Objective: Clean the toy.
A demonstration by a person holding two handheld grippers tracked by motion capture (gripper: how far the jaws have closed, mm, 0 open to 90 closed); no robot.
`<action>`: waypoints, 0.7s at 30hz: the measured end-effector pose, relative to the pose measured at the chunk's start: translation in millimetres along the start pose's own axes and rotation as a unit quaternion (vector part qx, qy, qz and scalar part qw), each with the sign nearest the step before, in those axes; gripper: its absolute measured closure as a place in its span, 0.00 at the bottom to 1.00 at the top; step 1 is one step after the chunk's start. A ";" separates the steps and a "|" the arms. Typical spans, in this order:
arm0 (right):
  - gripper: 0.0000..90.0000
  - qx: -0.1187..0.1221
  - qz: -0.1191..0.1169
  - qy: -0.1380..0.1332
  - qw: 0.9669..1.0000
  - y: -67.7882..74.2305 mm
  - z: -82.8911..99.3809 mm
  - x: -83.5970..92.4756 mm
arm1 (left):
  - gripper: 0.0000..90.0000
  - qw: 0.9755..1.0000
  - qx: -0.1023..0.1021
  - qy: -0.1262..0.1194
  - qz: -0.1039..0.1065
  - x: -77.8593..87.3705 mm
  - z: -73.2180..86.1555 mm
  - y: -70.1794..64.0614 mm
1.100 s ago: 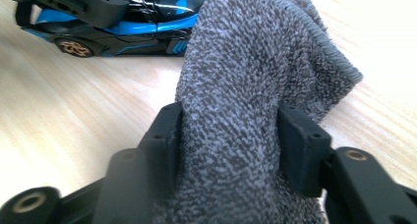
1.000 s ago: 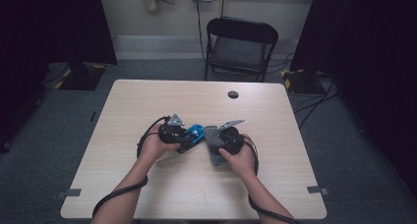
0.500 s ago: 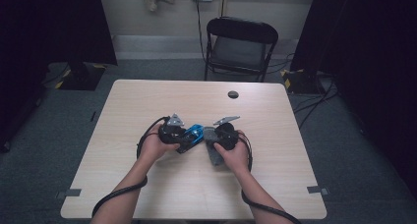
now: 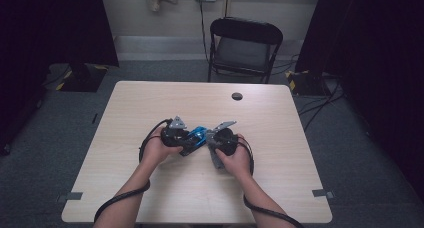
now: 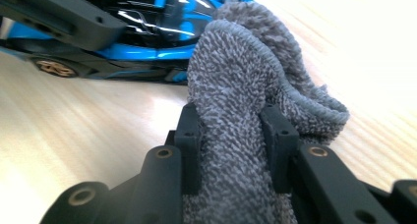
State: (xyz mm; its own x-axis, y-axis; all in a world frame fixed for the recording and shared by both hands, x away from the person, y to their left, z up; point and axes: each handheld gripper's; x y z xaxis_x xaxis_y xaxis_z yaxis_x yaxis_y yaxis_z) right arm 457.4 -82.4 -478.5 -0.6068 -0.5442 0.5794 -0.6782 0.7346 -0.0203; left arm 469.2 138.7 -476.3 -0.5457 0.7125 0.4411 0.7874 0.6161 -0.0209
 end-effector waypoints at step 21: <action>0.77 0.014 -0.071 0.001 0.997 38.2 -4.8 -2.5 | 0.50 1.000 0.003 0.004 0.000 0.6 -0.5 -0.5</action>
State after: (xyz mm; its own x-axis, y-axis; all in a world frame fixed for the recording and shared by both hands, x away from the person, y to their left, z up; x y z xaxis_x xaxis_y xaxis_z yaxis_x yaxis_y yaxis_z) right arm 435.0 -51.1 -476.8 -0.5036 -0.6412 0.5789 -0.7685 0.6386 0.0388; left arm 468.7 138.7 -475.6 -0.5435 0.7096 0.4484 0.7854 0.6184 -0.0265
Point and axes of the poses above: each handheld gripper's, and its own axes: x roughly backward along the jaws, z roughly out of its underside, y roughly to its left, and after that the axes turned 15 degrees about -y, right-handed
